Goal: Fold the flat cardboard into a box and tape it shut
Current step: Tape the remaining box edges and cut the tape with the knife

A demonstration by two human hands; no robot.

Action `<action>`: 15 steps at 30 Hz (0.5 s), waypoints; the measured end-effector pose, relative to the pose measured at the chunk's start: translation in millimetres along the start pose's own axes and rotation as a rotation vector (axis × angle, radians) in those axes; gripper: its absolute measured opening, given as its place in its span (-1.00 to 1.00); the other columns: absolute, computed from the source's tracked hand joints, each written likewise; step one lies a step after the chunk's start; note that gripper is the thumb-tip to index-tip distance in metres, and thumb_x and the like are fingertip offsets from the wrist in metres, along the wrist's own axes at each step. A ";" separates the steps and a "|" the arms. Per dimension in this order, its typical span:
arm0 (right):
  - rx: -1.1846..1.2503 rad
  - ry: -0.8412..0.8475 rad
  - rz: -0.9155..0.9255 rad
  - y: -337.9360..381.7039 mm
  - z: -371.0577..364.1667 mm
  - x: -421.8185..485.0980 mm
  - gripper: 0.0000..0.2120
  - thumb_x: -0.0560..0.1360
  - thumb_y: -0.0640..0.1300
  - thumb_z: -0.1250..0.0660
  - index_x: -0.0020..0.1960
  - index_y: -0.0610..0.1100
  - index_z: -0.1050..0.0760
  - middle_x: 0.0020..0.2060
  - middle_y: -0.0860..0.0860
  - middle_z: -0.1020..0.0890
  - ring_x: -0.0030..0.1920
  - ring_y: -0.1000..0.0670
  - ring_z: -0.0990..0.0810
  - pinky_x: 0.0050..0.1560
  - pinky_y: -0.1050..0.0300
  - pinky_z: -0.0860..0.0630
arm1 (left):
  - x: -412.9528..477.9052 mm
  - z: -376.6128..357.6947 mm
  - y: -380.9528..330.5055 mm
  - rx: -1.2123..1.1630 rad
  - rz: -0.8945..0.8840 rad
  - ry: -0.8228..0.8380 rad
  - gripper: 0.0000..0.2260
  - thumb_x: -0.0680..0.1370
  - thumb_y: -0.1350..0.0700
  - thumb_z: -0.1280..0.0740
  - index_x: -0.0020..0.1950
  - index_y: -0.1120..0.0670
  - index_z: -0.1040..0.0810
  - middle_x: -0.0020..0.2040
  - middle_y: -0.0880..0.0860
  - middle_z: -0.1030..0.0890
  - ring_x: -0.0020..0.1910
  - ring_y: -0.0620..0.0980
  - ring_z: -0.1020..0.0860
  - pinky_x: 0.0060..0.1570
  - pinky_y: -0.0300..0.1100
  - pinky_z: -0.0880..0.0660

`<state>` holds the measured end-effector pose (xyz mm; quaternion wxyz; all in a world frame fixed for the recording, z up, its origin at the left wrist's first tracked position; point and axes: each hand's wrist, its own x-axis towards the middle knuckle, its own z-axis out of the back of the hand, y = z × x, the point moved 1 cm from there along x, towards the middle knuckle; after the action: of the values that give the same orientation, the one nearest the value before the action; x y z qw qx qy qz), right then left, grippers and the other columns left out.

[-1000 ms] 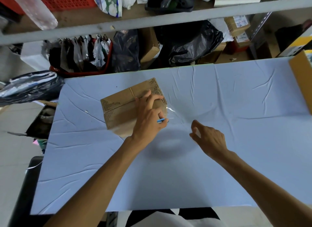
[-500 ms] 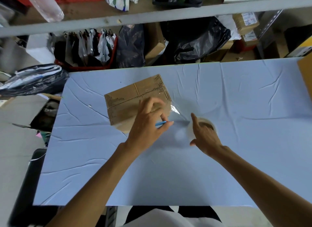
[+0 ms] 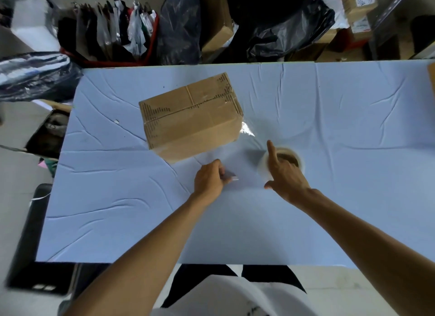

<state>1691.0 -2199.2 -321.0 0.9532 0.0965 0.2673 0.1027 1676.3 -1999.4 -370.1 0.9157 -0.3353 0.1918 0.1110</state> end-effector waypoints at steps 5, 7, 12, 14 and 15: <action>0.083 -0.023 -0.078 0.8 3.7 -3.9 0.18 0.32 0.01 -0.56 0.55 -0.11 0.28 0.31 -0.20 -0.45 0.31 -0.22 -0.42 0.26 -0.03 -0.37 | -10.9 1.1 3.2 0.106 -0.058 -0.090 -0.66 0.40 -0.07 -0.48 -0.03 0.14 -0.49 0.05 0.10 -0.47 0.10 0.11 -0.44 -0.04 -0.02 -0.44; 0.141 -0.191 -0.102 4.4 16.7 -3.7 0.11 0.27 0.14 -0.55 0.56 -0.06 0.08 0.26 -0.12 -0.49 0.23 -0.20 -0.48 0.16 -0.04 -0.44 | -16.2 9.0 -6.8 0.152 -0.154 -0.049 -0.62 0.42 -0.07 -0.46 0.06 0.15 -0.49 0.08 0.11 -0.48 0.13 0.10 -0.43 0.02 -0.05 -0.42; 0.924 -0.220 -0.133 9.2 64.3 12.0 -0.51 0.47 -0.22 -0.32 0.38 -0.16 -0.31 0.04 -0.14 -0.61 -0.05 -0.12 -0.59 0.03 0.02 -0.49 | -30.3 70.4 -71.9 0.012 -0.579 -0.012 -0.77 0.47 -0.06 -0.41 -0.07 0.10 -0.55 -0.14 -0.07 -0.54 -0.13 -0.04 -0.54 -0.17 -0.19 -0.46; 1.285 -0.116 -0.176 13.9 82.7 18.1 -0.70 0.54 -0.24 -0.18 0.26 -0.21 -0.41 -0.07 -0.20 -0.64 -0.17 -0.09 -0.60 -0.08 0.11 -0.49 | -29.2 101.7 -96.5 -0.052 -0.735 -0.272 -0.86 0.50 0.01 -0.35 -0.11 0.07 -0.53 -0.17 -0.10 -0.51 -0.17 -0.08 -0.50 -0.17 -0.23 -0.43; 1.339 -0.078 -0.170 17.3 89.0 19.9 -0.75 0.55 -0.20 -0.17 0.20 -0.20 -0.45 -0.10 -0.20 -0.66 -0.19 -0.08 -0.61 -0.10 0.13 -0.50 | -24.7 114.6 -105.0 -0.051 -0.761 -0.372 -0.87 0.51 0.03 -0.32 -0.07 0.07 -0.53 -0.13 -0.08 -0.52 -0.12 -0.08 -0.50 -0.13 -0.24 -0.42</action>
<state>1752.2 -2189.1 -252.0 0.7017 0.6485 0.2453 -0.1641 1720.6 -2004.7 -219.2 0.9018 -0.3789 -0.1172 -0.1715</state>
